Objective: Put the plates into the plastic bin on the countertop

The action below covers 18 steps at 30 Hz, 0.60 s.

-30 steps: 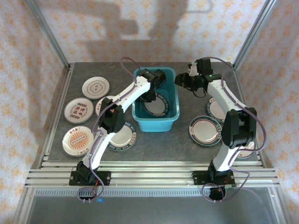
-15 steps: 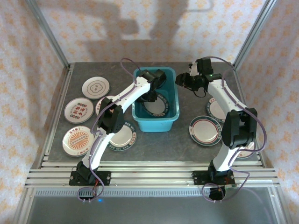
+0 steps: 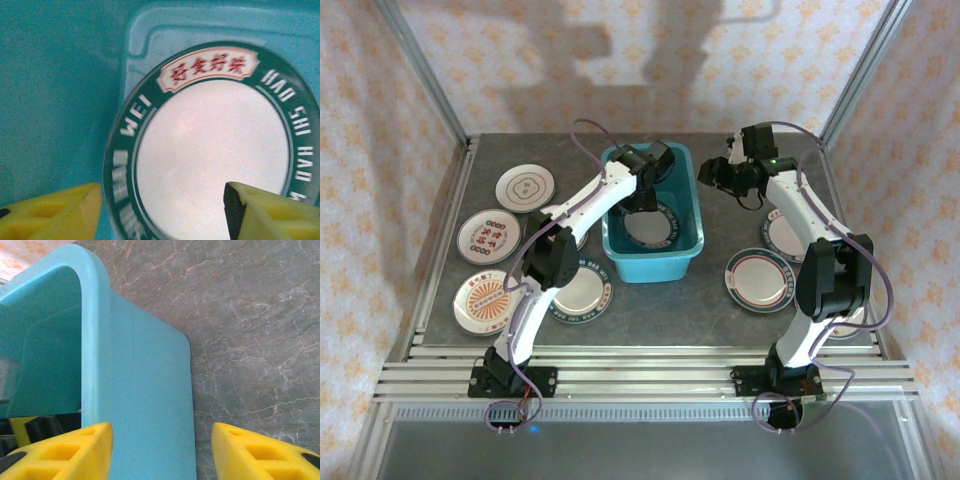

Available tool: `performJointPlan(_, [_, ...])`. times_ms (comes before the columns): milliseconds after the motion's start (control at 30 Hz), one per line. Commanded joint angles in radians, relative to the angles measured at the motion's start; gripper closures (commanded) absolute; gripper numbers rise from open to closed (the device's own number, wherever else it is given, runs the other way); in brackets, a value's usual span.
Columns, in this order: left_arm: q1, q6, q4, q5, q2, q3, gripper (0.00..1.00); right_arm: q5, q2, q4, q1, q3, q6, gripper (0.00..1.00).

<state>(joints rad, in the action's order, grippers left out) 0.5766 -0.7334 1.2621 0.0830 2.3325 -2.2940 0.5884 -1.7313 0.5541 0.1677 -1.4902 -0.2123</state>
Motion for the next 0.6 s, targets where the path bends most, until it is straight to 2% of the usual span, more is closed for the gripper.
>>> performJointPlan(0, [0.009, -0.006, -0.006, 0.031, -0.069, 0.014, 0.29, -0.035, 0.039, 0.041, 0.003, -0.035, 0.018, 0.45])
performJointPlan(300, [0.014, 0.029, -0.025, 0.059, -0.093, 0.018, 0.25, -0.045, 0.044, 0.076, -0.002, -0.054, 0.024, 0.45])
performJointPlan(567, [0.022, 0.114, -0.173, 0.079, -0.241, 0.103, 0.25, -0.065, 0.070, 0.150, -0.067, -0.085, 0.029, 0.44])
